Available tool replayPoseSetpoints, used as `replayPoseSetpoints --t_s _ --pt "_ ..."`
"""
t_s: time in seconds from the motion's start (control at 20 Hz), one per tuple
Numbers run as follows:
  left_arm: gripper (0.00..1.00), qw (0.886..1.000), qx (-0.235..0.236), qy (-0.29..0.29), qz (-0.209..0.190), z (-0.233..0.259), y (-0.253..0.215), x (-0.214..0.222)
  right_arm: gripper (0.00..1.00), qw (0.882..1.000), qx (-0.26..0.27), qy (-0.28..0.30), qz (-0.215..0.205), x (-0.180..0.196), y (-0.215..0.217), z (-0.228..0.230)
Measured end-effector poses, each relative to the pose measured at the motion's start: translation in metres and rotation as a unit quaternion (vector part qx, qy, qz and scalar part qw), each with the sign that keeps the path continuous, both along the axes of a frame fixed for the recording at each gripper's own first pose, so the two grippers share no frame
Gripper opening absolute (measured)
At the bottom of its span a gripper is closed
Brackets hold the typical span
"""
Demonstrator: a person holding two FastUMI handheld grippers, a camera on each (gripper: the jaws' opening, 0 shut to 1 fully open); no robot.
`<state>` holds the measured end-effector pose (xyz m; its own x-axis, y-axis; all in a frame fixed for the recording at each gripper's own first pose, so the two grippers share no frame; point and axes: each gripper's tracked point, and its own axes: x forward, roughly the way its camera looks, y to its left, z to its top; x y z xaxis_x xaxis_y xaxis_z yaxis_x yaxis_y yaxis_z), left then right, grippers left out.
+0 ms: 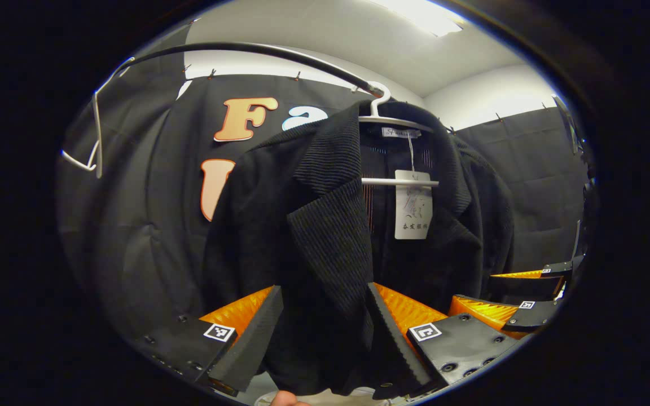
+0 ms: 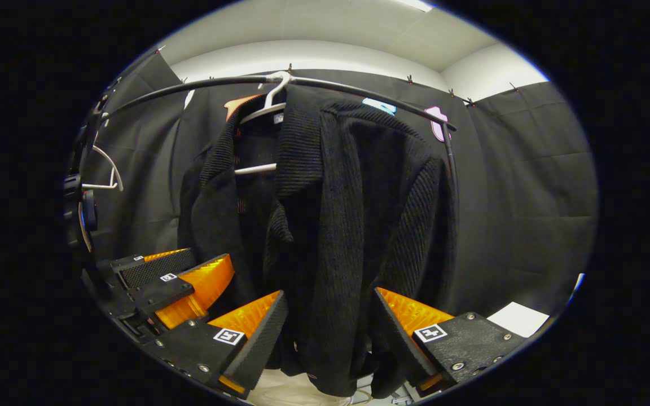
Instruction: Grasp the clothes on the hanger with both hands and then place them into the laundry hamper below.
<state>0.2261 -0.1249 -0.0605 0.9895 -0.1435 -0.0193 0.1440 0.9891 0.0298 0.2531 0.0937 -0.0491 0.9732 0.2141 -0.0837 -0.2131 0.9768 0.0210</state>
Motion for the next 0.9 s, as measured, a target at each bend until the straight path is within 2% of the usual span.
replayPoseSetpoints --t_s 0.15,0.2,0.3,0.35,0.4,0.55,0.6,0.65,0.7,0.75,0.8,0.85,0.9 --pt "0.96 1.000 0.009 -0.003 -0.001 -0.005 -0.005 0.021 0.94 1.000 0.019 0.024 -0.007 0.027 0.014 -0.006" --pt "0.92 1.000 0.012 -0.006 0.005 -0.006 -0.001 0.028 0.92 0.999 0.028 0.027 -0.010 0.032 0.015 -0.007" --pt "0.94 1.000 0.013 -0.007 0.009 -0.013 0.003 0.037 0.92 0.998 0.044 0.035 -0.010 0.039 0.019 -0.011" --pt "0.93 1.000 0.017 -0.007 0.013 -0.016 0.006 0.039 0.99 0.998 0.045 0.039 -0.012 0.041 0.017 -0.014" --pt "0.95 0.999 0.024 -0.010 0.024 -0.018 0.014 0.040 0.99 0.998 0.039 0.041 -0.020 0.041 0.010 -0.019" --pt "0.95 1.000 0.014 -0.004 0.026 -0.029 0.021 0.040 0.62 0.999 0.027 0.034 -0.029 0.045 -0.002 -0.021" --pt "0.96 1.000 -0.002 0.004 0.016 -0.033 0.016 0.034 0.70 0.999 0.030 0.034 -0.028 0.046 0.000 -0.021" --pt "0.94 1.000 -0.018 0.005 0.003 -0.034 0.009 0.030 0.51 0.999 0.030 0.032 -0.026 0.047 0.002 -0.020" --pt "0.99 1.000 -0.026 0.003 -0.002 -0.034 0.003 0.026 0.53 0.999 0.026 0.028 -0.027 0.048 0.002 -0.020" --pt "0.96 1.000 -0.026 0.001 0.000 -0.038 0.000 0.027 0.44 0.999 0.019 0.025 -0.028 0.046 0.000 -0.020" --pt "1.00 1.000 -0.023 0.004 -0.001 -0.044 -0.006 0.027 0.46 0.999 0.011 0.023 -0.030 0.045 -0.001 -0.020" --pt "0.96 1.000 -0.023 0.010 -0.005 -0.049 -0.013 0.028 0.41 0.999 0.005 0.022 -0.036 0.044 -0.004 -0.020" --pt "0.93 1.000 -0.026 0.011 -0.008 -0.051 -0.020 0.027 0.31 0.999 0.000 0.023 -0.040 0.043 -0.007 -0.020"
